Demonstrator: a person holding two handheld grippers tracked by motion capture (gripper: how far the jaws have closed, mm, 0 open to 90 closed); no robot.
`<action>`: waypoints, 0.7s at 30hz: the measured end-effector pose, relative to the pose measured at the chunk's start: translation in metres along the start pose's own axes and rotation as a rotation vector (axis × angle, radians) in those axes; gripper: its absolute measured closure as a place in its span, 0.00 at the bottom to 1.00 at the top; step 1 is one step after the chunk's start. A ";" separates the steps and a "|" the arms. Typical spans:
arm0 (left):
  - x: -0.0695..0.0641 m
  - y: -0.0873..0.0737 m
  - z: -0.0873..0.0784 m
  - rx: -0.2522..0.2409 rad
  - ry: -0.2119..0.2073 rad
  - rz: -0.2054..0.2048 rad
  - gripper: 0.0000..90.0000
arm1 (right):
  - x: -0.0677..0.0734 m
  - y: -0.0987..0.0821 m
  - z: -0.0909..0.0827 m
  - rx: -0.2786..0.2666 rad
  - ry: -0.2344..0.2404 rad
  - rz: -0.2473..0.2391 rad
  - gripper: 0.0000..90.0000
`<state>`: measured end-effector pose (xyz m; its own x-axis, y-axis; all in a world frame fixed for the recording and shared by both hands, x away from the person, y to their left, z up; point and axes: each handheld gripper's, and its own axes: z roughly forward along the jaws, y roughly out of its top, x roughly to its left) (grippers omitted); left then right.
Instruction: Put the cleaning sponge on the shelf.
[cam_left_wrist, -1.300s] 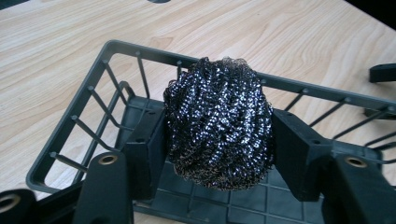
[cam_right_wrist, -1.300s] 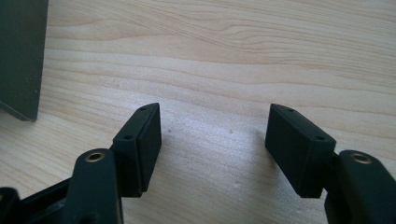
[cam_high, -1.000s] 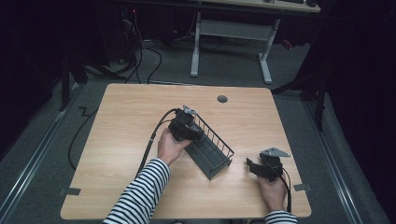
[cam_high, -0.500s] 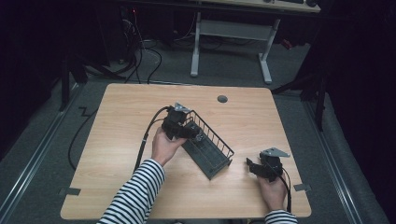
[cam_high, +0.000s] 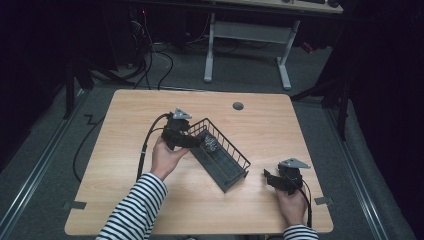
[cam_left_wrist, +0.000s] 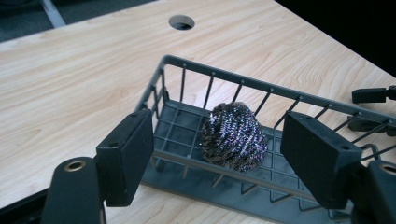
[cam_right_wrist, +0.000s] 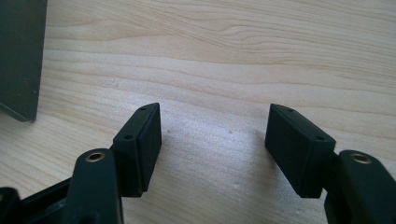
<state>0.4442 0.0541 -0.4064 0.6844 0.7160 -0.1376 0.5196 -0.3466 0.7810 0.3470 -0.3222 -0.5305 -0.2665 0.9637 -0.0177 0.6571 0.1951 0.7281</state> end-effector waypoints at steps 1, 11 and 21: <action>0.001 0.000 -0.003 -0.004 0.002 -0.003 0.29 | 0.000 0.000 0.000 0.000 0.000 0.000 0.40; 0.014 -0.004 -0.035 -0.051 0.033 -0.023 0.31 | 0.000 0.000 0.000 0.000 0.000 0.000 0.40; 0.026 -0.016 -0.058 -0.077 0.051 -0.051 0.31 | 0.000 0.000 0.000 0.000 0.002 -0.003 0.40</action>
<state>0.4243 0.1134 -0.3870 0.6300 0.7623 -0.1481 0.5107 -0.2630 0.8186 0.3470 -0.3222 -0.5305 -0.2697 0.9628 -0.0185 0.6565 0.1979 0.7279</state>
